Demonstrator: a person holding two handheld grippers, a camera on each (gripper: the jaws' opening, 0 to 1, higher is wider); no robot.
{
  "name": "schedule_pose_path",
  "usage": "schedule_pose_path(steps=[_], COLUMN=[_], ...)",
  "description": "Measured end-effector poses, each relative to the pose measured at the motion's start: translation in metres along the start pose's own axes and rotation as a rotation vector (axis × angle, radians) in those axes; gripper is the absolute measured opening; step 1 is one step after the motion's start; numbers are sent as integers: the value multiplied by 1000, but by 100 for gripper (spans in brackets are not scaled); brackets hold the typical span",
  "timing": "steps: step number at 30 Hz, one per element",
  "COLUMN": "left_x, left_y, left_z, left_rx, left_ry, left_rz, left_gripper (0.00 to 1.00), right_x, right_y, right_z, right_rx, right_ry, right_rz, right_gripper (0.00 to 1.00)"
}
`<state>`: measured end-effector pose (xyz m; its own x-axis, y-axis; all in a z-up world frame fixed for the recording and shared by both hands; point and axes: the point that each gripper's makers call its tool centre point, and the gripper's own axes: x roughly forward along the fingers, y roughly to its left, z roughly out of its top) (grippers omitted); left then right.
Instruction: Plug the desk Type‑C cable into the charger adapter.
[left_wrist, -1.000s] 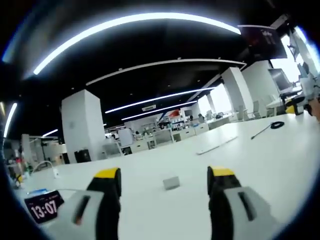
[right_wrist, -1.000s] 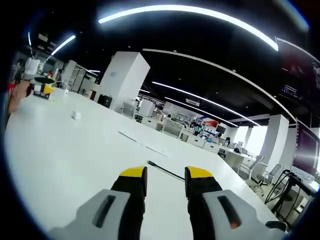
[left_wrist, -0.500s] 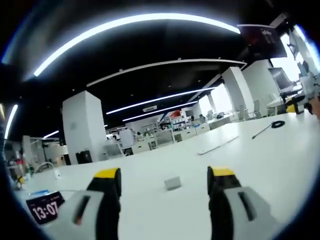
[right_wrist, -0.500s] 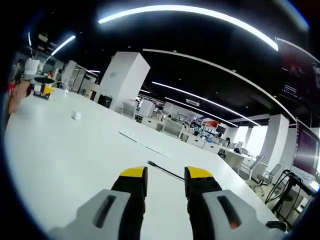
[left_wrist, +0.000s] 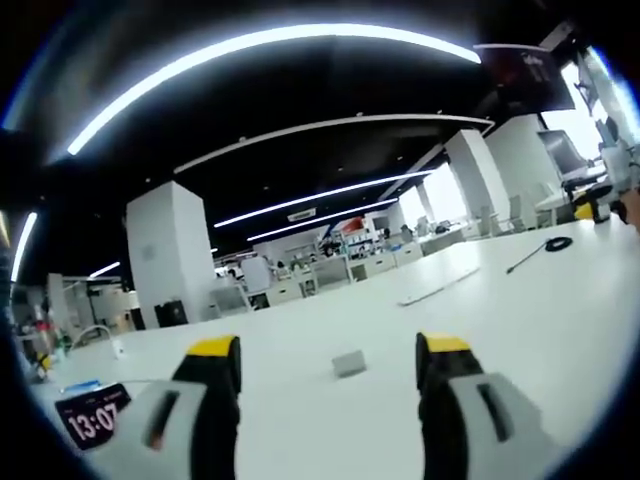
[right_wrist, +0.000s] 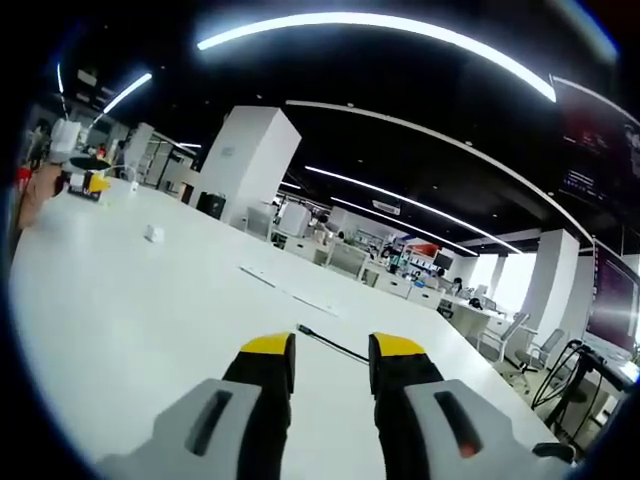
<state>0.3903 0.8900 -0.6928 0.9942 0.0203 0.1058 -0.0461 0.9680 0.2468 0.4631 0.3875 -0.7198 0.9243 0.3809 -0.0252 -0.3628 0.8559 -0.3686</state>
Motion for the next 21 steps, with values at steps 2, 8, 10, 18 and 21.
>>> schedule_pose_path(steps=[2,8,10,18,21], left_x=[0,-1,-1,-1,-1], left_y=[0,0,-1,-1,5], left_z=[0,0,1,4,0], left_rx=[-1,-3,-2,23,45], left_ry=[0,-1,-3,-17,8], left_rz=[2,-2,-6,-4,21], left_gripper=[71,71,72,69,69], right_x=[0,1,1,1,0], right_y=[0,0,-1,0,0], right_z=[-1,-2,-2,-3,-1], right_rx=[-2,-3,-3,-3,1], right_ry=[3,8,10,12,5], right_rz=[2,0,-3,1,0], right_gripper=[30,30,30,30,30])
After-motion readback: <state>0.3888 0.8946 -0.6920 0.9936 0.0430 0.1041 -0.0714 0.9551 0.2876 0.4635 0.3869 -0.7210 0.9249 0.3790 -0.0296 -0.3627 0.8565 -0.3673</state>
